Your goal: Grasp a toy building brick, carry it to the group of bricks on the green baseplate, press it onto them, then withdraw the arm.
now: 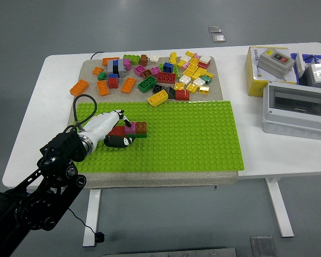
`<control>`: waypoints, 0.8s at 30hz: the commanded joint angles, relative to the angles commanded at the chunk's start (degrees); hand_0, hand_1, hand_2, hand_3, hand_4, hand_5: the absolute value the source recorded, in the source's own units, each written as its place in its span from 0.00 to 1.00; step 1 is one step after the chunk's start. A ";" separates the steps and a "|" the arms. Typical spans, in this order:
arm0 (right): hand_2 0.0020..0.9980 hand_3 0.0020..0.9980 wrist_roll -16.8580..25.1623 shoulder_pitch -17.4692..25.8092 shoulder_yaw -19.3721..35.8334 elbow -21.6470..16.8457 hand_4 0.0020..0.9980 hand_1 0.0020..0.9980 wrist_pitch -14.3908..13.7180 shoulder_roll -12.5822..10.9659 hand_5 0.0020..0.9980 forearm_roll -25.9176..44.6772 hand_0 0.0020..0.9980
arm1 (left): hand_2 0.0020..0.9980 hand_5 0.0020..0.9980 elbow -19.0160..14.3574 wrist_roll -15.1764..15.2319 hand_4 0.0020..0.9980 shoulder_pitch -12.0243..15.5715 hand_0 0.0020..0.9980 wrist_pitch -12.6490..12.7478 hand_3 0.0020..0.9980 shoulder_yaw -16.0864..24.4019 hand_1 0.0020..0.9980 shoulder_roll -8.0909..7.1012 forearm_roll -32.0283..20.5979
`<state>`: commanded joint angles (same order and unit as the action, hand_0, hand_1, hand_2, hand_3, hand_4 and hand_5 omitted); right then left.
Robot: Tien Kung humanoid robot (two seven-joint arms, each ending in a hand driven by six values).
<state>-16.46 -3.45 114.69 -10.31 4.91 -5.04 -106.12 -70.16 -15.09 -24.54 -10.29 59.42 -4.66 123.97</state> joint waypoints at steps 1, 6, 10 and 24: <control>0.57 0.69 0.00 0.00 0.00 0.00 0.37 0.61 0.00 0.00 0.88 0.01 0.70 | 0.99 0.40 0.04 0.06 0.75 0.02 1.00 0.07 0.64 -0.01 0.96 0.02 -0.01; 0.57 0.69 -0.01 0.05 0.00 0.00 0.37 0.61 0.00 -0.01 0.88 0.02 0.70 | 0.99 0.40 -0.24 0.16 0.75 0.10 1.00 0.19 0.64 0.06 0.96 -0.03 0.11; 0.57 0.69 0.00 0.13 0.09 0.00 0.37 0.61 -0.01 0.01 0.88 0.00 0.70 | 0.99 0.41 -1.77 0.10 0.74 0.20 1.00 0.19 0.64 0.25 0.96 -0.28 0.28; 0.57 0.69 0.11 0.79 1.37 0.00 0.37 0.61 -0.07 0.45 0.88 -0.96 0.70 | 0.97 0.41 -12.74 3.01 0.74 3.48 1.00 4.03 0.65 2.92 0.95 -4.14 -2.58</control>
<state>-16.35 -2.67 116.06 -10.31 4.84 -4.60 -107.08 -82.90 -12.08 -21.05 -6.26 62.33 -8.80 121.39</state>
